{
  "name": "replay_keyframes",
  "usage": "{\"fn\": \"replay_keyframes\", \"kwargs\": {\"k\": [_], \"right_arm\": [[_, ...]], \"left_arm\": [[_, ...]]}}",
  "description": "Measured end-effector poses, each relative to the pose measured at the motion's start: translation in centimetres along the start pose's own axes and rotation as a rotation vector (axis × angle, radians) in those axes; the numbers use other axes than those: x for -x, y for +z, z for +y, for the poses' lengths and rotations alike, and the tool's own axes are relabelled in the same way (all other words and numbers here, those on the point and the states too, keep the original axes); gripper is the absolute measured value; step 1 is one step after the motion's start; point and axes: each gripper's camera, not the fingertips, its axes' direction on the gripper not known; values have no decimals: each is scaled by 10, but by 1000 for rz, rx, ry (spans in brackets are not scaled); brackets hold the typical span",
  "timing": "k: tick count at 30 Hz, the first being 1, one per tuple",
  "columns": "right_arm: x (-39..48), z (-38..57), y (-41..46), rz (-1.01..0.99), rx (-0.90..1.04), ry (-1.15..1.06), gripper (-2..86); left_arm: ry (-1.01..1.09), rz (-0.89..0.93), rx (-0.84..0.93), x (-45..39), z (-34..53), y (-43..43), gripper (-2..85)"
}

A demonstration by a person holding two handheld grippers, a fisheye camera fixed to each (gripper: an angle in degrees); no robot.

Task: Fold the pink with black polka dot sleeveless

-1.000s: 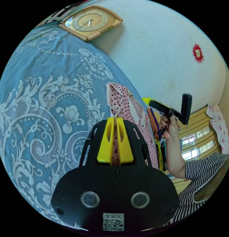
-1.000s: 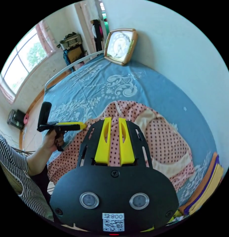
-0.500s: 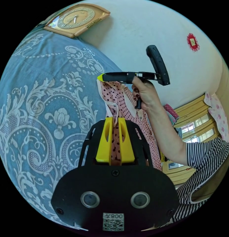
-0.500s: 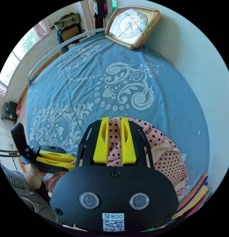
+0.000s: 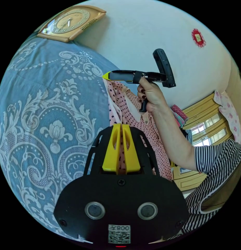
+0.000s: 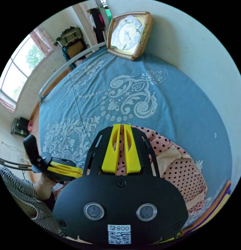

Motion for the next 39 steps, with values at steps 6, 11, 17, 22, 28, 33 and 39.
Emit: {"fn": "replay_keyframes", "kwargs": {"k": [6, 11, 17, 22, 28, 33, 39], "right_arm": [[-66, 22, -12, -189, -69, 71, 23], [-108, 42, 7, -249, -59, 130, 23], [-133, 55, 36, -237, -25, 167, 26], [-146, 60, 49, -250, -18, 191, 29], [-152, 76, 37, -238, -78, 208, 27], [-117, 75, 38, -248, -81, 102, 21], [-95, 59, 76, -149, 25, 49, 7]], "left_arm": [[74, 51, 5, -14, -22, 9, 8], [122, 21, 71, -24, -42, 21, 9], [140, -5, 128, -30, -64, 30, 12], [147, 5, 181, -31, -82, 33, 20], [160, 2, 208, -32, -98, 26, 22], [158, 46, 137, -30, -108, 1, 21], [148, -12, 212, -25, -117, -3, 15]]}}
